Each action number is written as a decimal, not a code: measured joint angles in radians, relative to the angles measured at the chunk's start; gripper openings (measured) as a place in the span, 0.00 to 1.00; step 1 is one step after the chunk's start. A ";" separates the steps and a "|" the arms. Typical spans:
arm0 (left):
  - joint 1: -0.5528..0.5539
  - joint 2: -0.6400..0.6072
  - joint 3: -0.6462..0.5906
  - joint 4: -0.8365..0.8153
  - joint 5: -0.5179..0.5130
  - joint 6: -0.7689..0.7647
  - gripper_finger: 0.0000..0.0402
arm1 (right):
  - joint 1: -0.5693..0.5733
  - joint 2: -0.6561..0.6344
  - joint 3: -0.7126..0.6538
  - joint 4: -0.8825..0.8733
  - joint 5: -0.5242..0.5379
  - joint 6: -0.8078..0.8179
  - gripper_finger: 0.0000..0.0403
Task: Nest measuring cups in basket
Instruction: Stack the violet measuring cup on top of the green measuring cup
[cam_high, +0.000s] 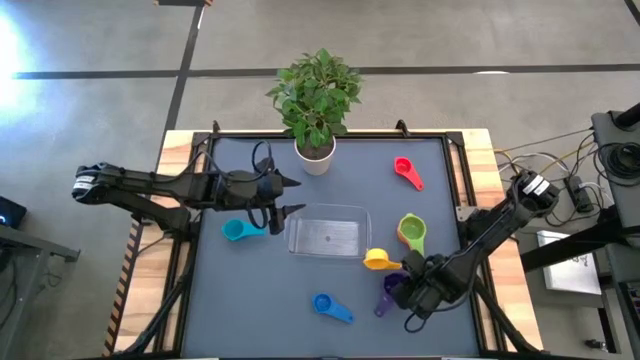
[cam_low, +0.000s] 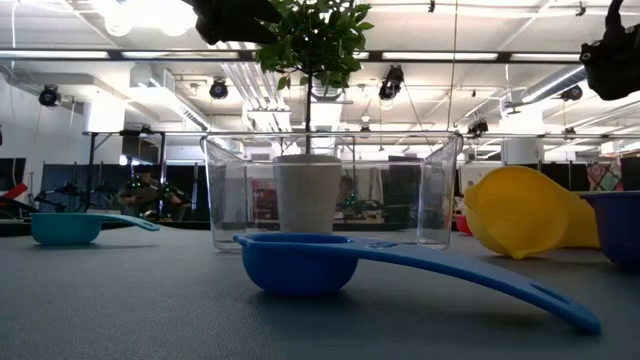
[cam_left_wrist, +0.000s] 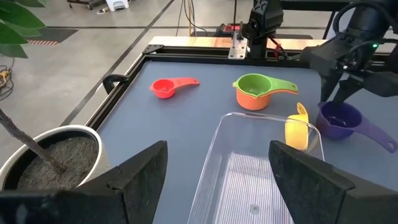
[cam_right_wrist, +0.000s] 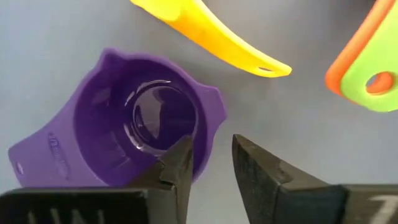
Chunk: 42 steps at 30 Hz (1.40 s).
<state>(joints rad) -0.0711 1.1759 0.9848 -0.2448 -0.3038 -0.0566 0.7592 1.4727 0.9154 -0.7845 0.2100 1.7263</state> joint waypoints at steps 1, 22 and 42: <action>0.000 0.000 0.000 -0.001 0.000 0.000 0.65 | 0.000 0.000 -0.002 0.011 0.000 -0.014 0.22; 0.000 0.000 0.000 -0.002 0.000 -0.004 0.65 | -0.097 -0.287 0.145 -0.591 0.104 -0.275 0.02; -0.001 0.000 0.000 -0.019 0.034 -0.020 0.65 | -0.657 -0.330 0.073 -0.513 -0.074 -1.098 0.02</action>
<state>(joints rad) -0.0723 1.1755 0.9848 -0.2638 -0.2703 -0.0769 0.1024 1.1423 0.9885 -1.2974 0.1361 0.6278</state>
